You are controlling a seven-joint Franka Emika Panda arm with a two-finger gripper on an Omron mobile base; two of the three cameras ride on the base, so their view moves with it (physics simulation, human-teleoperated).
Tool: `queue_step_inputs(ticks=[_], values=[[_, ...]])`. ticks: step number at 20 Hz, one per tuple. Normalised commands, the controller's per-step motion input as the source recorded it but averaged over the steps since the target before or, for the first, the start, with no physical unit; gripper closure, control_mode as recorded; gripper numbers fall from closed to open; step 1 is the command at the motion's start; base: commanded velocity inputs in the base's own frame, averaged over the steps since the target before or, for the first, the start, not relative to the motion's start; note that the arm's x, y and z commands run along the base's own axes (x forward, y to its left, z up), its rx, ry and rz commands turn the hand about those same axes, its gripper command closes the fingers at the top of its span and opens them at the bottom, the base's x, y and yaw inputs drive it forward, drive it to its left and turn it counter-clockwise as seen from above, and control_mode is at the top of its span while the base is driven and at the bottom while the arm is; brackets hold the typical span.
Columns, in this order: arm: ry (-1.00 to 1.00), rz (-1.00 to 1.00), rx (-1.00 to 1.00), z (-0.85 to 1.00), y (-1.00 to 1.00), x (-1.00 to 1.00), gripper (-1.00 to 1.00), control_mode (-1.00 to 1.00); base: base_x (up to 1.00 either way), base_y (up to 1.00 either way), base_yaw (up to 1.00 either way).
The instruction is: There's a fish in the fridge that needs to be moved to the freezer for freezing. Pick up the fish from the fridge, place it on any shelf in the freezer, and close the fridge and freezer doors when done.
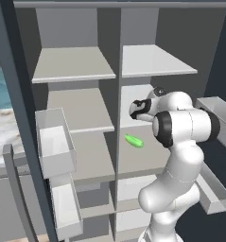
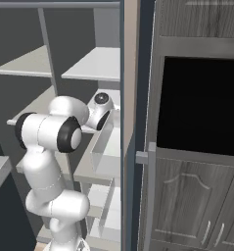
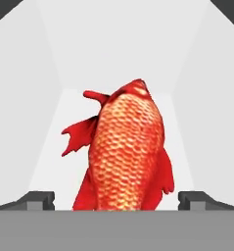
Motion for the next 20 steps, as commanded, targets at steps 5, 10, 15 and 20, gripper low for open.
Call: queue_step_inputs(ticks=[5, 10, 15, 20], values=[[0.00, 0.00, 0.00, -0.24, -0.01, 0.27, -1.00, -1.00, 0.00, 0.00, 0.00], [0.00, 0.00, 0.00, -0.77, 0.00, 0.18, 1.00, -1.00, 0.00, 0.00, 0.00], [0.00, 0.00, 0.00, -1.00, 0.00, 0.09, 1.00, -1.00, 0.00, 0.00, 0.00], [-0.09, 0.00, 0.00, -0.95, 0.19, -0.58, 1.00, -1.00, 0.00, 0.00, 0.00]])
